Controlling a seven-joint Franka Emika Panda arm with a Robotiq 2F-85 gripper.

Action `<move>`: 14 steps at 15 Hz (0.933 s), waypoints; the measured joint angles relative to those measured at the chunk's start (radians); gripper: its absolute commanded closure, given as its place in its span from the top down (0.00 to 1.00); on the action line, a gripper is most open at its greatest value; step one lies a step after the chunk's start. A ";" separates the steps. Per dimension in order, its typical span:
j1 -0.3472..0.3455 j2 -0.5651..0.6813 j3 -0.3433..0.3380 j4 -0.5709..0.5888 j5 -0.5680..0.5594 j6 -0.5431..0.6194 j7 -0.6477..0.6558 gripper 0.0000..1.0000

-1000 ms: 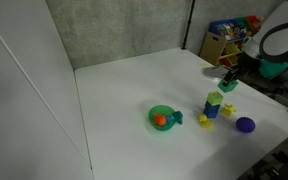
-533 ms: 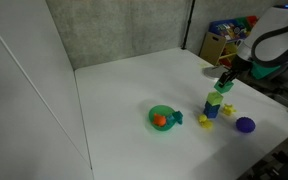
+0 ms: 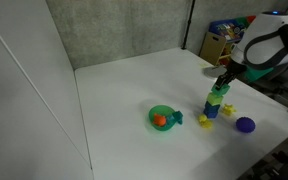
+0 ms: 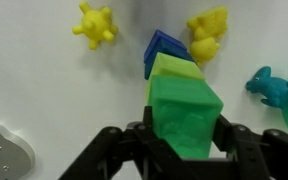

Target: Put the two green blocks onto the blue block on the left

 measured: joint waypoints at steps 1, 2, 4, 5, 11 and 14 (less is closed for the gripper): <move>0.000 0.006 0.000 0.007 0.001 -0.011 0.000 0.30; 0.000 0.012 0.000 0.014 0.001 -0.022 0.000 0.30; 0.000 0.021 0.000 0.027 0.001 -0.042 0.000 0.30; 0.000 0.025 0.000 0.033 0.001 -0.052 0.000 0.30; 0.000 0.035 0.002 0.043 0.001 -0.065 0.000 1.00; 0.000 0.034 0.009 0.043 0.010 -0.065 -0.002 1.00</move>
